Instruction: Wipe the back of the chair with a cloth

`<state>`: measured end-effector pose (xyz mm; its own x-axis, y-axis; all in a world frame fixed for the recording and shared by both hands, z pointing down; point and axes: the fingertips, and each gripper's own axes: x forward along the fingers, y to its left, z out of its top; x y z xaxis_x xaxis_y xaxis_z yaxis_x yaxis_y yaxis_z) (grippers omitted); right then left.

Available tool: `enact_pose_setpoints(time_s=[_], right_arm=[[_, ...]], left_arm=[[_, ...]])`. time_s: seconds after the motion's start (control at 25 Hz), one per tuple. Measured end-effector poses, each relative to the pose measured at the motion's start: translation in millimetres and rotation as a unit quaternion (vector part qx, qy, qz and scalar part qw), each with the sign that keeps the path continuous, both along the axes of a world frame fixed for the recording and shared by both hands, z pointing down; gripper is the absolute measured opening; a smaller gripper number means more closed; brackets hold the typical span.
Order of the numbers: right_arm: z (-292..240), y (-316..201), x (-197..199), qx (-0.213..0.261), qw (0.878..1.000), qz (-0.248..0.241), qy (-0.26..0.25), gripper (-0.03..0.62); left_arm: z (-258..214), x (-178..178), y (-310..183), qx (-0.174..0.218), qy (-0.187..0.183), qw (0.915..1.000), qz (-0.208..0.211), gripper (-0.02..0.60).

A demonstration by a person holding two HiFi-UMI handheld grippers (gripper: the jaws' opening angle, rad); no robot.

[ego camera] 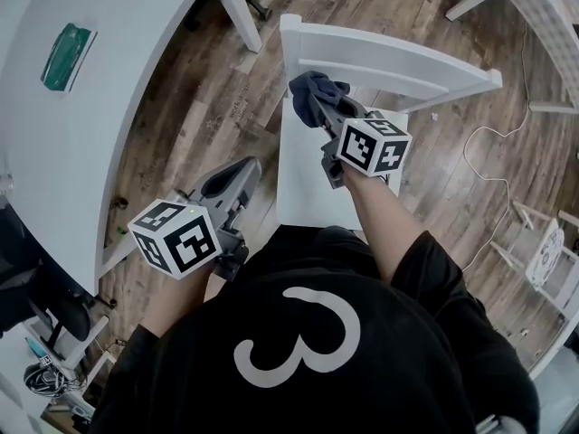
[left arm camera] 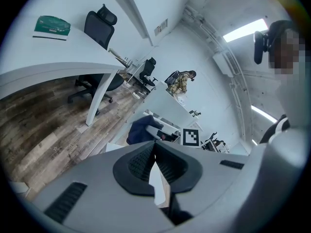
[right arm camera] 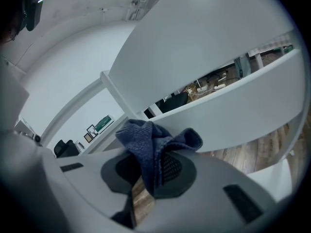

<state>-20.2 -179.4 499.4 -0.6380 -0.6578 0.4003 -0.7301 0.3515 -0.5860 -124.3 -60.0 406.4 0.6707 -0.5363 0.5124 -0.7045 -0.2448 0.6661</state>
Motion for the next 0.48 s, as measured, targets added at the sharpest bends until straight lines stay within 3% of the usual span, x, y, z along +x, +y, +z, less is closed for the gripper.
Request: enact_pose_setpoints(time_s=[0.48], right_arm=[[18.3,-23.1,-18.3,-0.003,0.998,0.032,0.059,0.049]], left_arm=[[8.8,-9.0,-4.7,-0.007,-0.003,0.9999,0.010,0.014]])
